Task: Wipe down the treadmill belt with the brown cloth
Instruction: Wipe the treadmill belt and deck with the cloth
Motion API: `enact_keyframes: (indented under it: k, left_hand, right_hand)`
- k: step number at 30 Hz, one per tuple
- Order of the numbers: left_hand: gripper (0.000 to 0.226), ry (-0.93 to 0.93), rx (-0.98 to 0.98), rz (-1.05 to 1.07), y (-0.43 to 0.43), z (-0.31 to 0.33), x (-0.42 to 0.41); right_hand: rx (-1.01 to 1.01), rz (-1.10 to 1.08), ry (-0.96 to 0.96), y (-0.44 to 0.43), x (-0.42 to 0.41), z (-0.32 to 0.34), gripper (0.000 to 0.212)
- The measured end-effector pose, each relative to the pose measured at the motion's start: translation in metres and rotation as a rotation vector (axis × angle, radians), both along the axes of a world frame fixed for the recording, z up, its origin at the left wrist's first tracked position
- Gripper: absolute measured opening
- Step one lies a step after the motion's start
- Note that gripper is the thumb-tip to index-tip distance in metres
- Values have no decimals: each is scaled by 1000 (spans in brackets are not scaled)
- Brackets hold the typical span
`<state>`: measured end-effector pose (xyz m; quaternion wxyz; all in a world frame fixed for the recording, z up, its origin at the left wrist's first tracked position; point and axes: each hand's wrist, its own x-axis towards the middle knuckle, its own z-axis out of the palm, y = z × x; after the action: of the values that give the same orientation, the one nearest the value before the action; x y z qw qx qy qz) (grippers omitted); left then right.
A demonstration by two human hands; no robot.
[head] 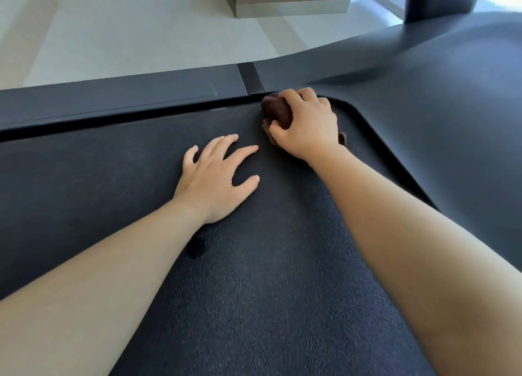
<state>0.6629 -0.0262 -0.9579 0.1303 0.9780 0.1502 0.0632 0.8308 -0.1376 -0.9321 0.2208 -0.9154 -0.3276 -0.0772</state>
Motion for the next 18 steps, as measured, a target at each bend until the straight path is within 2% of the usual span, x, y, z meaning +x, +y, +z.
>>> enact_keyframes:
  k: [10,14,18]
  left_hand:
    - [51,21,4,29,-11,16,-20]
    - [49,57,-76,-37,-16,27,-72]
    - [54,54,16,-88,-13,21,-147]
  right_hand:
    - [-26,-44,4,-85,-129,2,50]
    - [-26,-32,-40,-88,-184,0,49]
    - [-41,93,-84,-92,-217,1,51]
